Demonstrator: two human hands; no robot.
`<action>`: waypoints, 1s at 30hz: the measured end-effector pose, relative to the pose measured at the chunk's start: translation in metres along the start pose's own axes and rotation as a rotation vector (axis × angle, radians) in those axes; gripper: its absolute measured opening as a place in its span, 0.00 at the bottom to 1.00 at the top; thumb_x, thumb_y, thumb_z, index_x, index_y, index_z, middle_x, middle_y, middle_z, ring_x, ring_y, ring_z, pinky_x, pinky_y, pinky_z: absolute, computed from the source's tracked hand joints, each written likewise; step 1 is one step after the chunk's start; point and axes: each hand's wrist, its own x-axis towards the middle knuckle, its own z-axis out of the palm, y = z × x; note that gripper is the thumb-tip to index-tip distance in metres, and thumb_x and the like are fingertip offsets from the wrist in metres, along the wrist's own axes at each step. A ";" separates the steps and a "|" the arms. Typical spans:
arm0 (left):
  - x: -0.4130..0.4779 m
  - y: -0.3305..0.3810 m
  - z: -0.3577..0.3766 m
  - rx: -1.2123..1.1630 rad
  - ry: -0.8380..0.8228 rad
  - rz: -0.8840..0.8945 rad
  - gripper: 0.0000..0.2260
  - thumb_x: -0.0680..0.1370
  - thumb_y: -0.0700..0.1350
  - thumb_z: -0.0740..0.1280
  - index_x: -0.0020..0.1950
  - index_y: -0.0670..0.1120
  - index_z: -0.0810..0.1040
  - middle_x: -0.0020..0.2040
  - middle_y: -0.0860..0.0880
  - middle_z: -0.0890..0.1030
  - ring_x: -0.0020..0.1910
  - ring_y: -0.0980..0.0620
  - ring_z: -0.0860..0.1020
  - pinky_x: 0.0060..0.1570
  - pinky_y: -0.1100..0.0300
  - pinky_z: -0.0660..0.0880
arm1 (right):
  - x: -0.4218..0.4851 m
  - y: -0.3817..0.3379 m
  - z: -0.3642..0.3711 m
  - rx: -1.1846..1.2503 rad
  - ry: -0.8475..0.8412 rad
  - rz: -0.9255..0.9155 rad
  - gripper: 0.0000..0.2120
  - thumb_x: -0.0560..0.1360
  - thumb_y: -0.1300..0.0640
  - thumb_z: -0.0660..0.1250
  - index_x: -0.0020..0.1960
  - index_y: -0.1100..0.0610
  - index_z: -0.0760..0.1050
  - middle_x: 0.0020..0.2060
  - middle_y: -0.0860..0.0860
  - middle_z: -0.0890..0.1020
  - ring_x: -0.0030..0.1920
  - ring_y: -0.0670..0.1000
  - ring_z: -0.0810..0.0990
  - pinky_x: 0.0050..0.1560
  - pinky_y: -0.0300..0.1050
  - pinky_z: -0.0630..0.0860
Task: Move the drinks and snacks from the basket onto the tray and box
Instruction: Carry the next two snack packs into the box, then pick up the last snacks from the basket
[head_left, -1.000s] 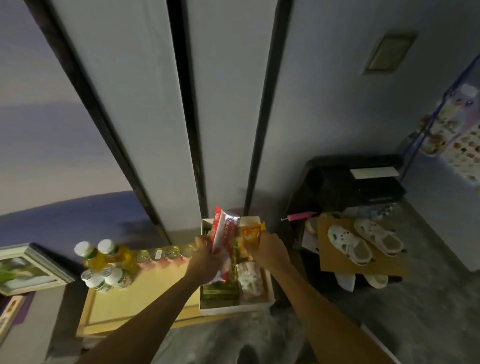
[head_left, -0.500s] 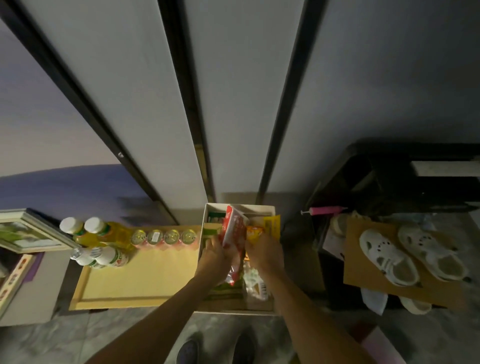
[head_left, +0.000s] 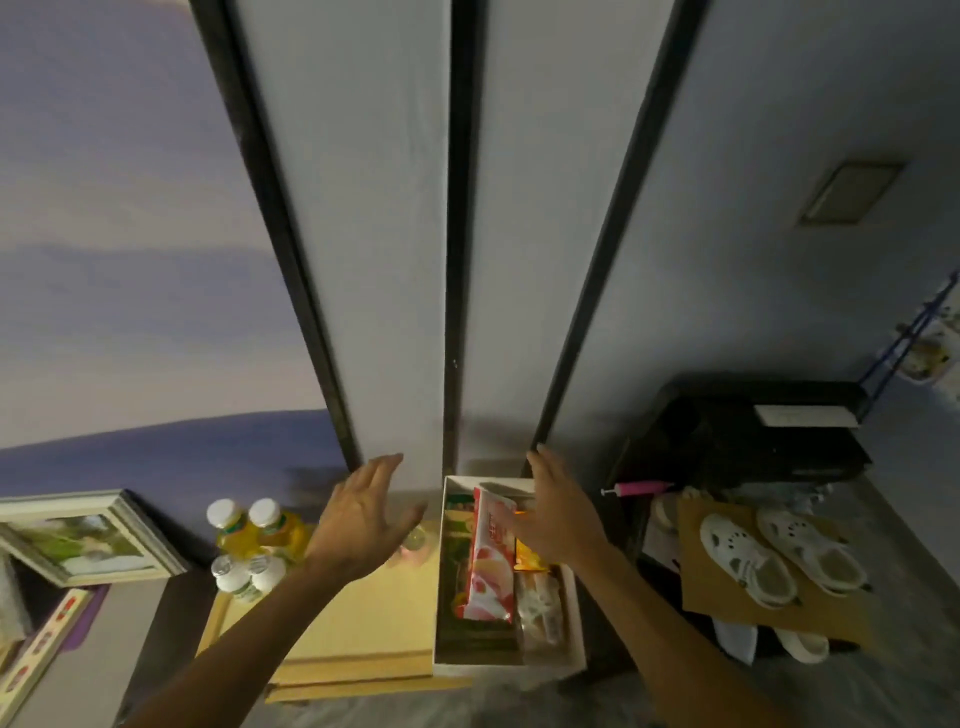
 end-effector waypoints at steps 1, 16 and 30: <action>-0.003 -0.006 -0.020 0.032 0.029 0.031 0.41 0.77 0.78 0.52 0.84 0.58 0.54 0.84 0.51 0.62 0.81 0.45 0.64 0.79 0.41 0.63 | -0.002 -0.014 -0.010 -0.004 0.020 -0.023 0.50 0.77 0.24 0.62 0.87 0.50 0.50 0.87 0.49 0.50 0.86 0.54 0.51 0.81 0.60 0.60; -0.196 -0.102 -0.218 0.250 0.504 -0.178 0.45 0.78 0.78 0.53 0.86 0.51 0.56 0.86 0.47 0.59 0.84 0.46 0.56 0.82 0.44 0.54 | -0.034 -0.260 -0.033 0.010 0.024 -0.594 0.55 0.75 0.24 0.65 0.87 0.54 0.48 0.87 0.50 0.49 0.86 0.51 0.48 0.84 0.52 0.57; -0.553 -0.225 -0.244 0.254 0.706 -0.887 0.47 0.74 0.82 0.53 0.85 0.54 0.58 0.85 0.48 0.62 0.81 0.43 0.64 0.79 0.39 0.61 | -0.186 -0.499 0.120 -0.020 -0.282 -1.008 0.58 0.66 0.19 0.64 0.84 0.49 0.51 0.82 0.52 0.63 0.80 0.58 0.66 0.74 0.59 0.73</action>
